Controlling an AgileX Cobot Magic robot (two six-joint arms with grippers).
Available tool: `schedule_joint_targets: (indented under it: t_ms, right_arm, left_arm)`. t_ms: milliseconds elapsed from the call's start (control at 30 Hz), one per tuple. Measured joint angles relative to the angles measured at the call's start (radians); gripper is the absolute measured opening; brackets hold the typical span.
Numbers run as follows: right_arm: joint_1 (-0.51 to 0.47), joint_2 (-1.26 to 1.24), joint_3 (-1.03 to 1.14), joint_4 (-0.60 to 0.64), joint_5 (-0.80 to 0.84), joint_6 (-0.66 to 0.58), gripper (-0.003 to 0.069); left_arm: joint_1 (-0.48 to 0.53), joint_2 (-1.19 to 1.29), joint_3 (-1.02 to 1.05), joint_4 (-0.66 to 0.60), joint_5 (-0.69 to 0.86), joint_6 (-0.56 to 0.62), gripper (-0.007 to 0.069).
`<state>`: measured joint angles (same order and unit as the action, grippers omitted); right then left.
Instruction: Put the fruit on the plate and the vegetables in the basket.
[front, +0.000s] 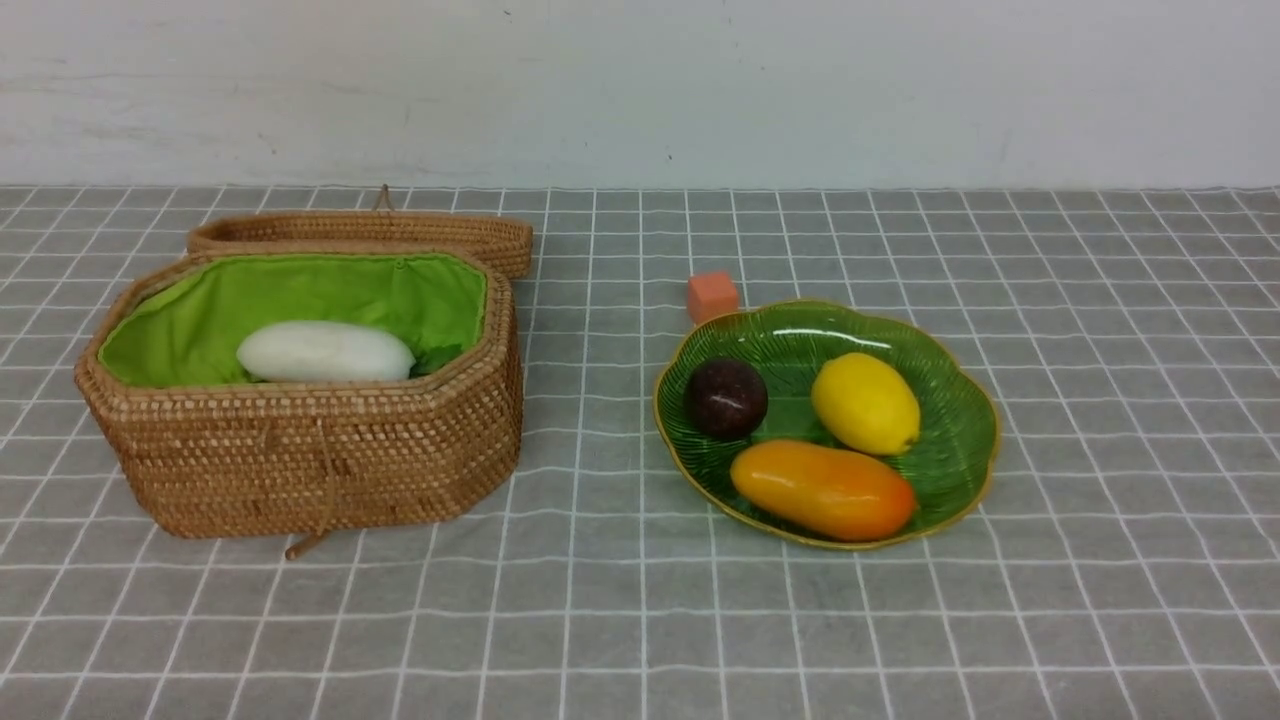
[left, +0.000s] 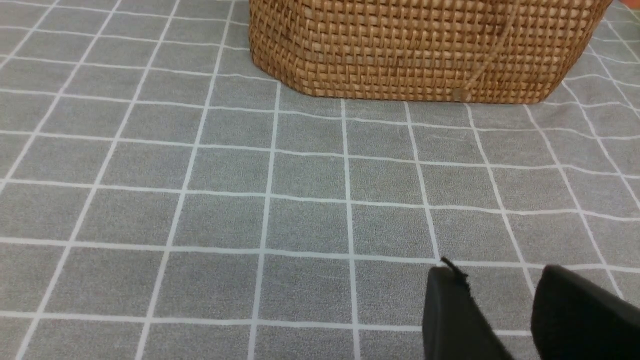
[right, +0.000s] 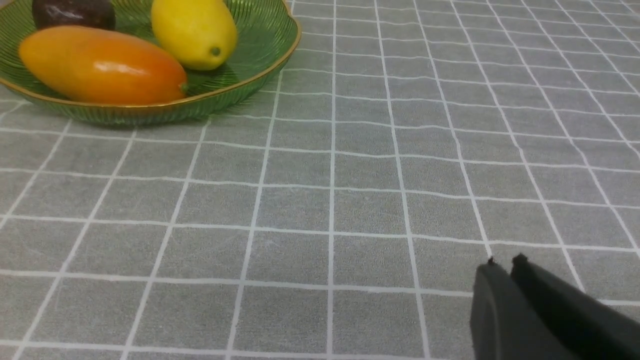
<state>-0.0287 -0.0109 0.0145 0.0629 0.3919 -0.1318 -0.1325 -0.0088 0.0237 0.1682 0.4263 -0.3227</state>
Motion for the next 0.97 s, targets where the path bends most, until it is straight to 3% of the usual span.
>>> schedule_joint_targets:
  t_ms: [967]
  right_arm:
    - [0.0, 0.0, 0.0, 0.0, 0.0, 0.0, 0.008]
  left_arm:
    - [0.0, 0.0, 0.005, 0.0, -0.037, 0.0, 0.0239]
